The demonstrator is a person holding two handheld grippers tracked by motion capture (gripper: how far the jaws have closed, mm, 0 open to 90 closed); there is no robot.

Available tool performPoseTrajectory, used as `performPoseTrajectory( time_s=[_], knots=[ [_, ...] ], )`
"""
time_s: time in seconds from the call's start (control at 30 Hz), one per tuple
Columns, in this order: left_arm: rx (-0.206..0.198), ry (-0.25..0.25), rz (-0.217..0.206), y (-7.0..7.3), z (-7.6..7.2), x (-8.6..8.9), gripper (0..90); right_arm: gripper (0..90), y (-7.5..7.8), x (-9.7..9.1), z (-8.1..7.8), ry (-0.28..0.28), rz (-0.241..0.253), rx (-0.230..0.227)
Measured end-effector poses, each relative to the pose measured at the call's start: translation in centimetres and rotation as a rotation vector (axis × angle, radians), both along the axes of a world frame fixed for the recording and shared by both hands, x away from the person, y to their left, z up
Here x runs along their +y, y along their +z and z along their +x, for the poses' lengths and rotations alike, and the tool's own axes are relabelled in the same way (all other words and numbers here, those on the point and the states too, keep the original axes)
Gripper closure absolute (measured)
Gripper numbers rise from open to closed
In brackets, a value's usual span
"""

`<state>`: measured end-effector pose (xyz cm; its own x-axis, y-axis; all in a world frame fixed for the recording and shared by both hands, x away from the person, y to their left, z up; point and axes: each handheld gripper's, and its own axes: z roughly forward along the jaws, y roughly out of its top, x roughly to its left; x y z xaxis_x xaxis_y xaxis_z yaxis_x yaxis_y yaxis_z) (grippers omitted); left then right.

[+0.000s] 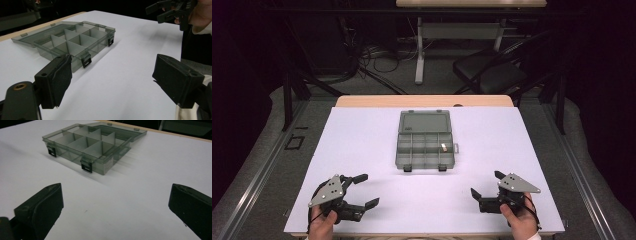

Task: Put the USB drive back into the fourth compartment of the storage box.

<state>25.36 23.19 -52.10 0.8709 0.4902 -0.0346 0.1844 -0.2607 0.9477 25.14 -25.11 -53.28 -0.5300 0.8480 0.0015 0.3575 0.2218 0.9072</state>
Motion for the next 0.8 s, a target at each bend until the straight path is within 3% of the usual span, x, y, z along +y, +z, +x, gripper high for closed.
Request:
performPoseTrajectory(
  time_s=[0.5, 0.8],
  knots=[
    [0.000, 0.002, -0.003, 0.1, 0.0, 0.1, 15.7, 0.0, -1.2, -1.6, 0.9, -0.077, 0.024, 0.044],
    [0.001, 0.003, -0.007, 0.1, 0.0, 0.1, 15.7, 0.0, -1.6, -1.5, 1.1, -0.075, 0.030, 0.058]
  ],
)
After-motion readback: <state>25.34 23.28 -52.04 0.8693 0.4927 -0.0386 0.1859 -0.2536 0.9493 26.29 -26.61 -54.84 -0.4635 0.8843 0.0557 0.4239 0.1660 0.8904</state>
